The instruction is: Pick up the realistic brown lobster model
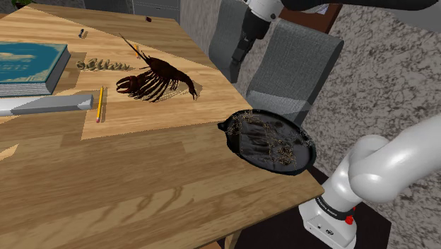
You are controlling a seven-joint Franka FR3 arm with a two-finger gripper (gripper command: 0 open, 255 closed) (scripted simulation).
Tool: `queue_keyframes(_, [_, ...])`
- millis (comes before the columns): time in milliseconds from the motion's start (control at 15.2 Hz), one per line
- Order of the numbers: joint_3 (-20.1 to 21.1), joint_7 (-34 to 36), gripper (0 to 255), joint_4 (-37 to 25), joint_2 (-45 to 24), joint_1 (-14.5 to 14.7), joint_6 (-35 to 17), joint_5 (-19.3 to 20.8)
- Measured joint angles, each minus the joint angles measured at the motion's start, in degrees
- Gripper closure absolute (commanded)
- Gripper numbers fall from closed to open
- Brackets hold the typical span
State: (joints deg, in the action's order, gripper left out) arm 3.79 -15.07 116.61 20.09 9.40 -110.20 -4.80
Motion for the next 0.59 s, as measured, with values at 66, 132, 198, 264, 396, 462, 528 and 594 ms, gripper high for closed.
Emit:
queue_keyframes(66, [0.27, -0.48, 0, -0.84, -1.11, 0.56, -0.47, -0.67])
queue_keyframes(132, [0.44, -1.10, 0, -2.62, -2.81, 1.04, -0.61, -1.28])
queue_keyframes(198, [0.51, -1.90, 0, -3.81, -4.20, 1.47, -0.99, -1.95])
queue_keyframes(264, [0.76, -2.46, 0, -5.29, -5.70, 1.95, -1.23, -2.57])
queue_keyframes(396, [1.40, -3.38, 0, -9.08, -9.38, 2.93, -1.60, -3.71])
queue_keyframes(462, [1.75, -3.80, 0, -10.84, -10.83, 3.42, -1.48, -4.26])
queue_keyframes(528, [1.95, -4.55, 0, -11.74, -11.80, 3.80, -1.75, -4.92])
queue_keyframes(594, [2.39, -4.89, 0, -13.81, -13.87, 4.29, -2.06, -5.38])
